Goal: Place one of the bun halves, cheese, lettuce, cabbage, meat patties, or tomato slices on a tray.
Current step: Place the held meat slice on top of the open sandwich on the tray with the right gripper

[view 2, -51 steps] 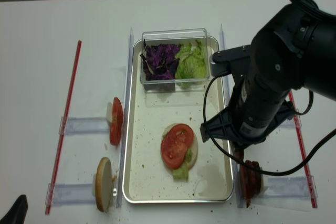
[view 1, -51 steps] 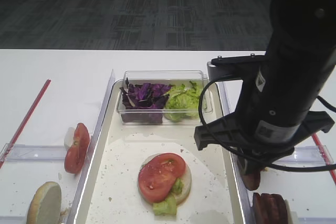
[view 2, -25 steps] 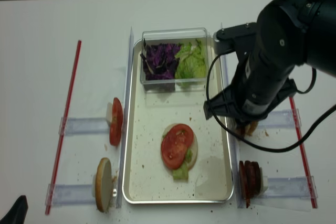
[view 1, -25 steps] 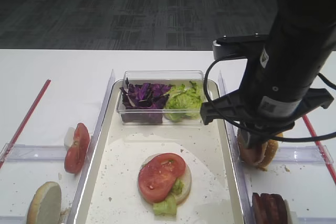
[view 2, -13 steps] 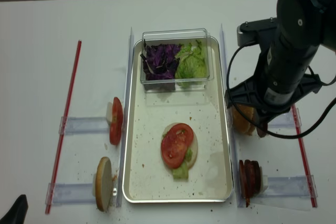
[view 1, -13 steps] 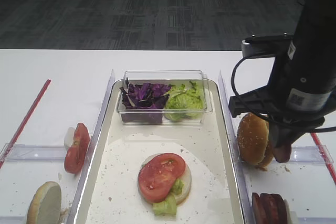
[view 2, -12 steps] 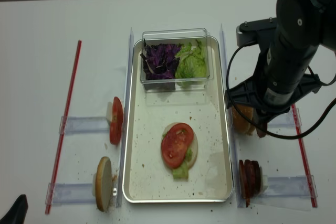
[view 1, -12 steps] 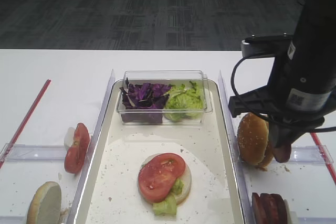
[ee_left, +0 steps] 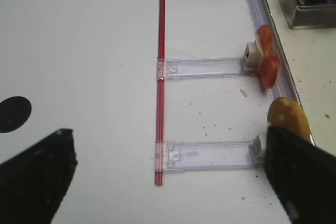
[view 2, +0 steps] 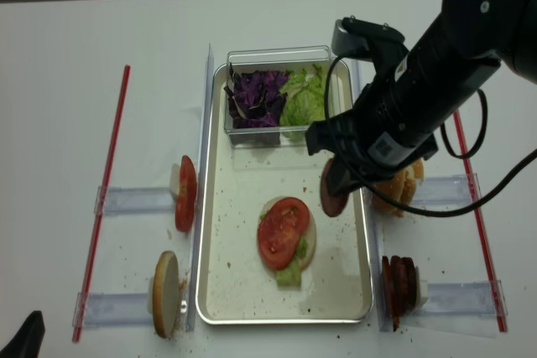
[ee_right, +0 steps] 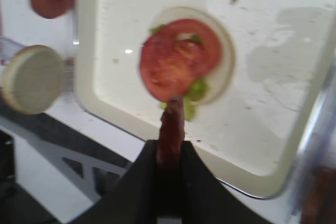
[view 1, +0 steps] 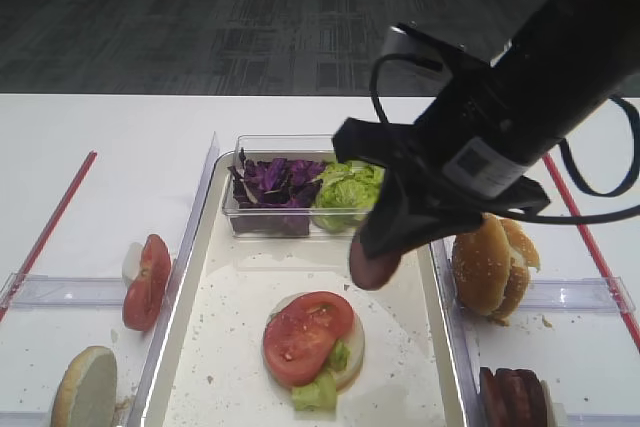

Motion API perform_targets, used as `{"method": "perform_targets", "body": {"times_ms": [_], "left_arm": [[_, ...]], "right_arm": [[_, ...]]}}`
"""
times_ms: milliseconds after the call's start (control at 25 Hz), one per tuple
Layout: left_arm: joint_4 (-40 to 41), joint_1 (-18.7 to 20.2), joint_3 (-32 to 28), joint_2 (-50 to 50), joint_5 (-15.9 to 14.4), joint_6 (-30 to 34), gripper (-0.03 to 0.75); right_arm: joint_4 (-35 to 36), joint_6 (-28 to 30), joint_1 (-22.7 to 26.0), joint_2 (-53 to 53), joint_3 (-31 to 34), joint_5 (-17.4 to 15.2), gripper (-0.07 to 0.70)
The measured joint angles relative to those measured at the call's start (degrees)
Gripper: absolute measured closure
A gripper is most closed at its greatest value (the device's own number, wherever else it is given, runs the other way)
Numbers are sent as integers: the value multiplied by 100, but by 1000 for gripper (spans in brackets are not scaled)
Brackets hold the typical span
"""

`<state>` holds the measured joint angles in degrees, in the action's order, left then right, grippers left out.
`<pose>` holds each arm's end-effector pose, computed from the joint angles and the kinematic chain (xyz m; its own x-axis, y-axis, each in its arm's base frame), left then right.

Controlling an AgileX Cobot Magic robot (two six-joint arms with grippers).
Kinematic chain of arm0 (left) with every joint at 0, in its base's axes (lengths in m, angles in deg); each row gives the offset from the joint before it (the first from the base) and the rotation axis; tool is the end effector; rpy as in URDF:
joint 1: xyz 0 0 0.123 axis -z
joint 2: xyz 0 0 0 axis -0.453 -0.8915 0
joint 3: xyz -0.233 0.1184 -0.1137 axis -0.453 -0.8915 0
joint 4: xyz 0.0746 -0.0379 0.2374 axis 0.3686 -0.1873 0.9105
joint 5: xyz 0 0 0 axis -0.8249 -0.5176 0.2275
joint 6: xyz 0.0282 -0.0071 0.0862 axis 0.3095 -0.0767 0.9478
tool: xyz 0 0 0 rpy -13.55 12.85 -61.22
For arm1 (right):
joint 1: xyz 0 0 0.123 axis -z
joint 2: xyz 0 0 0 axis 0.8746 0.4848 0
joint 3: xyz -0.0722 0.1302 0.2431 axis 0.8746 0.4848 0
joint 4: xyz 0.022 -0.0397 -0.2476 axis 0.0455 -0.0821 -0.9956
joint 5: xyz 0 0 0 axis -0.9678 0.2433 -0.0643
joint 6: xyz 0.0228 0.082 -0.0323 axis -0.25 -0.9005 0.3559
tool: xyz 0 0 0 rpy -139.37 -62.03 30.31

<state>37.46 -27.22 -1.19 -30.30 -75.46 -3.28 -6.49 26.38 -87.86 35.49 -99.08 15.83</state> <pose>-0.0123 0.0059 0.2648 -0.5541 -0.0376 -0.8316 -0.0792 0.9968 0.0076 0.2343 0.1700 0.2630 -0.9736 -0.1831 -0.1361 -0.2280 0.8024 0.5515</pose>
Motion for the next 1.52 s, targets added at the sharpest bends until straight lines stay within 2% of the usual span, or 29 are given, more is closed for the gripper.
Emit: {"method": "perform_targets", "body": {"times_ms": [160, 280, 600, 1040, 1520], "left_arm": [[0, 0, 0, 0, 0, 0, 44], [0, 0, 0, 0, 0, 0, 44], [0, 0, 0, 0, 0, 0, 44], [0, 0, 0, 0, 0, 0, 44], [0, 0, 0, 0, 0, 0, 44]], "right_arm": [[1221, 819, 0, 0, 0, 56, 521], [1689, 1165, 0, 0, 0, 56, 521], [1803, 1344, 0, 68, -66, 27, 521], [1900, 1641, 0, 946, -55, 68, 521], [2310, 2188, 0, 1757, -55, 196, 521]]}}
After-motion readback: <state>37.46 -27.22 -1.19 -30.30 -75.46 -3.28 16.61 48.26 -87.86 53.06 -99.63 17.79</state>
